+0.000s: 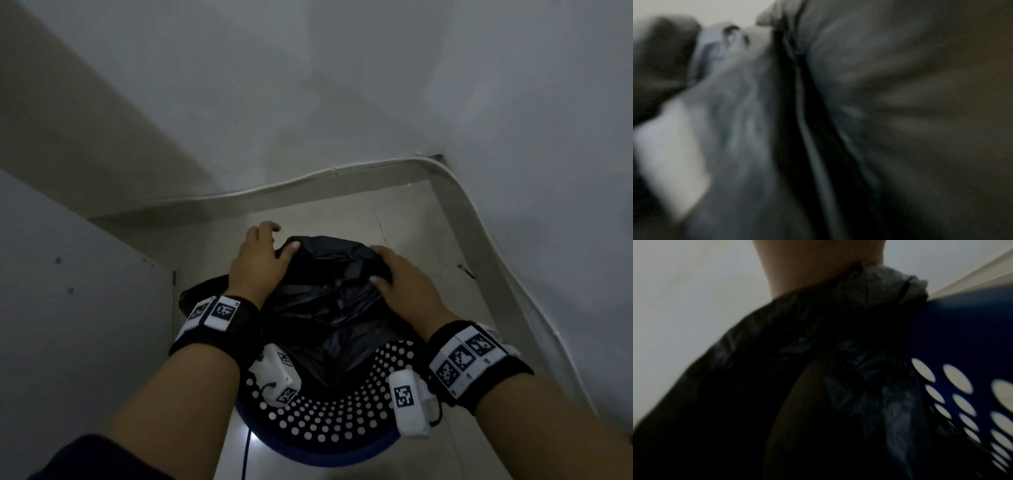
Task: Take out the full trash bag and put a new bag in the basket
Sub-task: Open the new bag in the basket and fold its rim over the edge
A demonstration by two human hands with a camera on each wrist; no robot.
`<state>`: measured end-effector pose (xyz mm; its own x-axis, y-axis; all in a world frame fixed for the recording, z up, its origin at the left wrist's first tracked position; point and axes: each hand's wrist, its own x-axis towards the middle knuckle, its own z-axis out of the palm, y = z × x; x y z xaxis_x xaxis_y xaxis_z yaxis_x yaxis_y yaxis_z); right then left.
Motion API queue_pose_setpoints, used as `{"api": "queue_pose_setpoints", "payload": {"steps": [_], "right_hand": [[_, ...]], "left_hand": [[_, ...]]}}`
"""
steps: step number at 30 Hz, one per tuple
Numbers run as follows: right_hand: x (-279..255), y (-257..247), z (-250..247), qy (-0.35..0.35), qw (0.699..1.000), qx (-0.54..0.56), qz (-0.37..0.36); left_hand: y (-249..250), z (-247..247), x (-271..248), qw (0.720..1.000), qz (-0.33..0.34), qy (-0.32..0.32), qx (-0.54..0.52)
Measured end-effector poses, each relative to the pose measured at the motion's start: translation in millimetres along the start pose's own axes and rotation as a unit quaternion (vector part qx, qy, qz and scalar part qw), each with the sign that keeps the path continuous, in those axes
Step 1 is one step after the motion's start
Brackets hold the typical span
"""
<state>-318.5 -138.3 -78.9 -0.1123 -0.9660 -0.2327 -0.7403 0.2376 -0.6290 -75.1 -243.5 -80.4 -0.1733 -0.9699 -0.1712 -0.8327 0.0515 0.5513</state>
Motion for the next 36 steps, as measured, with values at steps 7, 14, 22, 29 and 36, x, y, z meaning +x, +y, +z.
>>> {"api": "queue_pose_setpoints", "payload": {"steps": [7, 14, 22, 29, 36], "right_hand": [[23, 8, -7, 0.034, 0.998, -0.05, -0.007], [24, 5, -8, 0.048, 0.998, -0.029, -0.026], [23, 15, 10, 0.094, 0.994, -0.016, -0.05], [-12, -13, 11, -0.046, 0.945, -0.208, -0.246], [-65, -25, 14, -0.165, 0.929, -0.308, -0.123]], "left_hand": [[-31, -6, -30, 0.993, 0.013, -0.058, 0.105], [-40, -9, -79, 0.988, 0.058, -0.091, 0.112], [-62, 1, -100, 0.99, 0.084, -0.049, 0.106], [-63, 8, -110, 0.959, 0.198, 0.063, 0.193], [-61, 10, -158, 0.945, 0.269, 0.1, 0.153]]}}
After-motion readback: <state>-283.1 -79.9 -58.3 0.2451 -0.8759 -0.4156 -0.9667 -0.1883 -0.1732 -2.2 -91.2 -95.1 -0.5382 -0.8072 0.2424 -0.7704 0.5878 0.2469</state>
